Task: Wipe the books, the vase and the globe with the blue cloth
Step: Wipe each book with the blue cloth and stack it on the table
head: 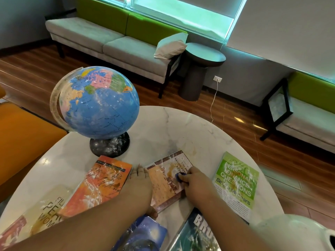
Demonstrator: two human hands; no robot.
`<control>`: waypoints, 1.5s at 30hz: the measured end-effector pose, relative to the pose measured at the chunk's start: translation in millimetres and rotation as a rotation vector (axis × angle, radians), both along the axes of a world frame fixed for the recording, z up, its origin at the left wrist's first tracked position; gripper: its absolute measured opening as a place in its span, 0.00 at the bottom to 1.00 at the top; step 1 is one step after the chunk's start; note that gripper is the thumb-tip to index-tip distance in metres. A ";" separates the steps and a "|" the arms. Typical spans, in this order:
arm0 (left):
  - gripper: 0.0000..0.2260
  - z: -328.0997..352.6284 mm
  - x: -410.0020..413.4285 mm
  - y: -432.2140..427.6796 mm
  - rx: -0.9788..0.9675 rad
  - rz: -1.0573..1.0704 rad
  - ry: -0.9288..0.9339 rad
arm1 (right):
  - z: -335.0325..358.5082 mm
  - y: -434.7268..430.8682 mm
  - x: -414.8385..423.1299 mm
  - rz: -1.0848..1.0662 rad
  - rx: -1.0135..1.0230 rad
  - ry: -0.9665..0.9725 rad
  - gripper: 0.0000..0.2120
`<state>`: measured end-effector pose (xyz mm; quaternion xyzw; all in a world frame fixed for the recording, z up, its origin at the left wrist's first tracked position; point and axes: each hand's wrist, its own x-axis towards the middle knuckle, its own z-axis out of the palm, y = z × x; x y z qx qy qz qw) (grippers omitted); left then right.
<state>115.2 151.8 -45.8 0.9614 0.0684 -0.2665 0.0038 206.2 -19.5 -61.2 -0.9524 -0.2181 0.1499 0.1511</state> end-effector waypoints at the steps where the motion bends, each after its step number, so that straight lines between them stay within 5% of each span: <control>1: 0.60 -0.8 0.0 -0.5 -0.001 0.004 0.001 | -3.0 2.4 -4.2 0.050 -0.006 0.006 0.11; 7: 0.59 2.9 0.3 -0.1 -0.010 0.020 0.004 | 1.4 -8.0 9.1 0.012 -0.098 -0.075 0.15; 13: 0.59 3.0 1.2 -1.2 0.014 -0.008 0.010 | -1.8 -6.2 -19.2 0.348 -0.067 -0.091 0.15; 17: 0.60 -1.1 0.0 0.5 0.009 -0.007 0.003 | 3.8 -13.6 -5.5 0.068 -0.052 -0.112 0.10; 23: 0.60 -1.2 2.9 -0.5 0.014 0.002 0.018 | -2.5 -13.3 -30.3 0.469 -0.095 -0.101 0.16; 28: 0.60 -1.7 0.3 0.4 0.012 -0.003 0.008 | -1.4 -23.9 -7.4 0.096 -0.111 -0.119 0.14; 33: 0.61 -4.4 0.6 0.8 0.026 -0.010 -0.006 | -3.5 -11.4 -27.4 0.452 -0.100 -0.094 0.16; 38: 0.61 -3.9 0.0 0.7 -0.002 0.005 -0.010 | -5.6 -22.7 10.0 0.086 -0.148 -0.225 0.16; 42: 0.61 -3.9 0.3 0.2 -0.011 0.012 -0.009 | -7.3 -12.2 0.7 0.233 -0.135 -0.147 0.12; 45: 0.60 -1.7 0.0 0.2 -0.003 -0.005 -0.016 | -1.8 -17.6 11.0 0.102 -0.110 -0.197 0.13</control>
